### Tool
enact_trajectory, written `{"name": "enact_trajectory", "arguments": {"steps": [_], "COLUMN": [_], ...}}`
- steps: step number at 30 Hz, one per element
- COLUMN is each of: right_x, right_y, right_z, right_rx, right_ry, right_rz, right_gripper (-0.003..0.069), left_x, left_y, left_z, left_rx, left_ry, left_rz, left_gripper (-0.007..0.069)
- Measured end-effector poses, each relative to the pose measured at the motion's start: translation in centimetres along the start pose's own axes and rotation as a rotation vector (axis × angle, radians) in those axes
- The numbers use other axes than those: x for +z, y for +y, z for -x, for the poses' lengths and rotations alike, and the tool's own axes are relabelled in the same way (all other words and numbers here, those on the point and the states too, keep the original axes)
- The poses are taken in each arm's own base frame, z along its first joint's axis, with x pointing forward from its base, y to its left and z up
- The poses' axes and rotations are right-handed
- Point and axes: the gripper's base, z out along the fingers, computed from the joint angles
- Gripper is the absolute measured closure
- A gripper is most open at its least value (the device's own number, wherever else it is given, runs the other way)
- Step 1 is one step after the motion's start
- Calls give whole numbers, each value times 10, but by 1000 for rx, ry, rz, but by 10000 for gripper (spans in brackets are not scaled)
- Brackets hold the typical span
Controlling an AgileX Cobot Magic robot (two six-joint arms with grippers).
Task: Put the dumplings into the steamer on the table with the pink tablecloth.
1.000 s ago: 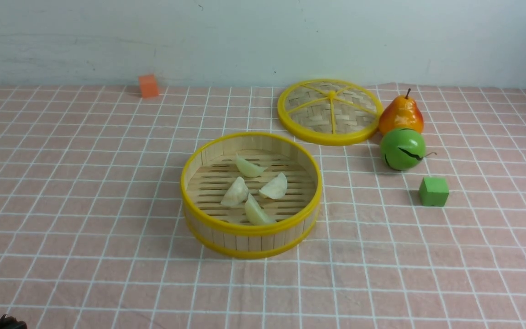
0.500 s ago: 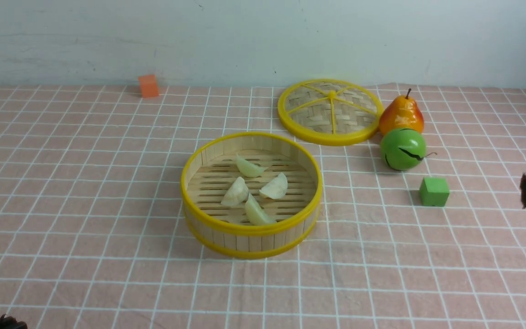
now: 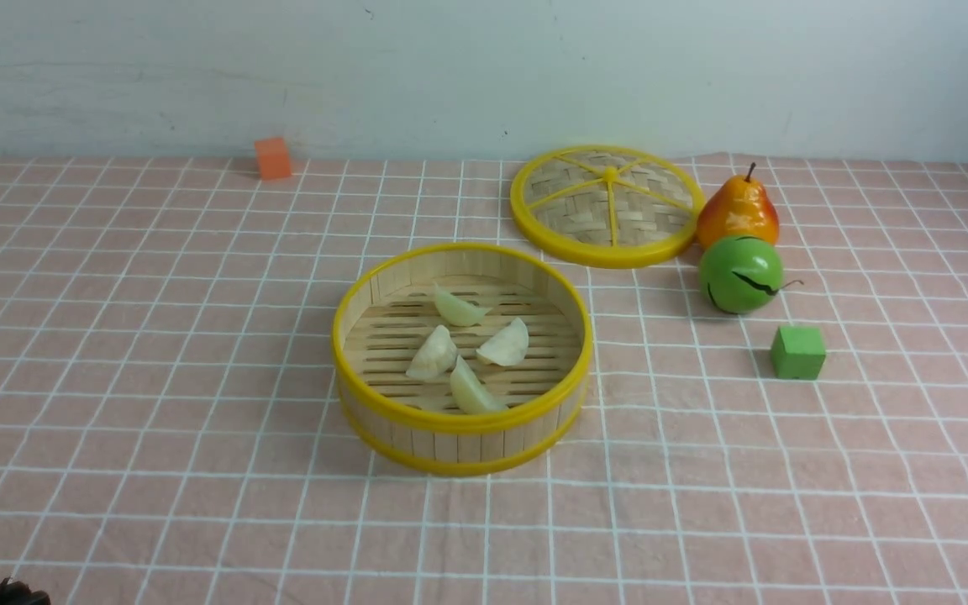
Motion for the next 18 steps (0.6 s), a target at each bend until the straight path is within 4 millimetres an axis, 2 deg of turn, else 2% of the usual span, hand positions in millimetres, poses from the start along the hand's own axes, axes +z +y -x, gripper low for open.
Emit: {"name": "enact_trajectory", "arguments": {"steps": [3,7,18], "right_x": [-1,-1,-3], "right_y": [-6,-8,-9], "right_z": [-19,-27,-29], "right_rx": [17,8,5], "right_ry": [37,112,160], "right_rz": [-72,-98,-104], "right_gripper": [680,680,680], "left_x": [0,0,0], "left_y": [0,0,0], "left_z": [0,0,0], "left_rx": [0,-2,-5], "left_ry": [0,0,0], "left_rz": [0,-1,-1], "left_gripper": [547,543,533]}}
